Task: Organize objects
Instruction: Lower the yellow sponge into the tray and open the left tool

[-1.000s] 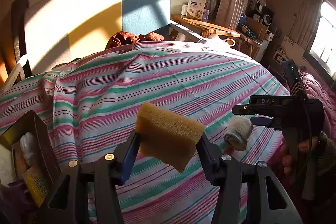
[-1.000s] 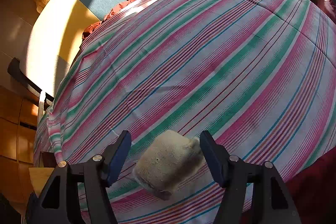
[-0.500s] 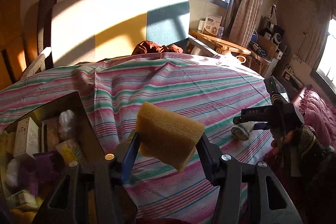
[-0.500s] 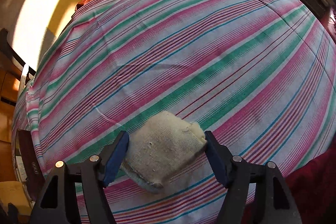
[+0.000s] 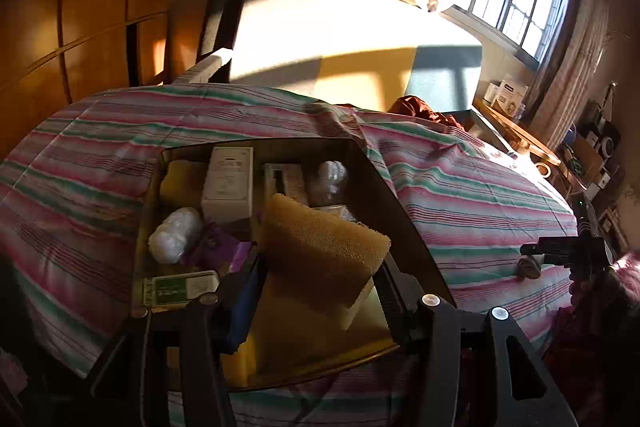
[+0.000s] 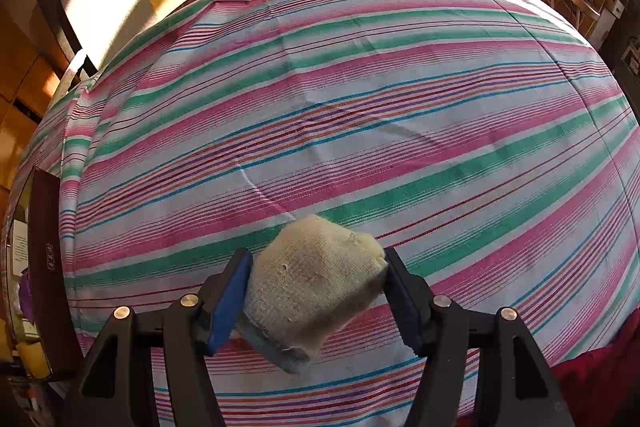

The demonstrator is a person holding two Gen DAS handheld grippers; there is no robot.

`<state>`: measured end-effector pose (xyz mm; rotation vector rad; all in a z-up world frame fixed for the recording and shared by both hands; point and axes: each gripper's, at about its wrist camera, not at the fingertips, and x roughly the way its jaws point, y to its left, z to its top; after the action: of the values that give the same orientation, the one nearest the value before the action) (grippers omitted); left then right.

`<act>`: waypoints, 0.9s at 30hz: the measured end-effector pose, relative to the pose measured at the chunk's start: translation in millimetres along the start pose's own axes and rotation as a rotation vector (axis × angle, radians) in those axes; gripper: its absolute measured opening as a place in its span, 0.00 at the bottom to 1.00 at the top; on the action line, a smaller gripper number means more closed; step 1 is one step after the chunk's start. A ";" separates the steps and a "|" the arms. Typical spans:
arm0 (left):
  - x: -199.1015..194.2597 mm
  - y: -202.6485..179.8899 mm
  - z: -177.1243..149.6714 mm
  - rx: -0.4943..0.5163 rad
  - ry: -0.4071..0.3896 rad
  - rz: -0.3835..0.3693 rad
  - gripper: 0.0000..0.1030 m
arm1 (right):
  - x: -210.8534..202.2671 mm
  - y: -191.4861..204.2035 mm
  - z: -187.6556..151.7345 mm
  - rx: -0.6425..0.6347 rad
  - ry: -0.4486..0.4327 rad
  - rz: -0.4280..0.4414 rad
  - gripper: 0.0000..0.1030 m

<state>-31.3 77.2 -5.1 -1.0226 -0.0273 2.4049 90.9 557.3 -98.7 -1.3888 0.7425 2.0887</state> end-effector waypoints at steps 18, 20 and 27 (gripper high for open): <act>19.2 3.3 -17.4 0.050 0.070 -0.037 0.53 | 4.2 -8.9 -6.0 0.035 0.034 0.029 0.68; 29.4 -3.1 -16.7 0.071 0.095 -0.032 0.53 | 3.9 -6.3 -6.6 0.020 0.031 0.019 0.68; 52.9 -10.0 -21.9 0.161 0.134 0.035 0.67 | 0.8 -2.3 -8.0 -0.012 0.024 -0.001 0.68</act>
<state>-42.5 106.8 -53.9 -1.1133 0.2299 2.3210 97.4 553.6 -102.4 -1.4221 0.7398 2.0824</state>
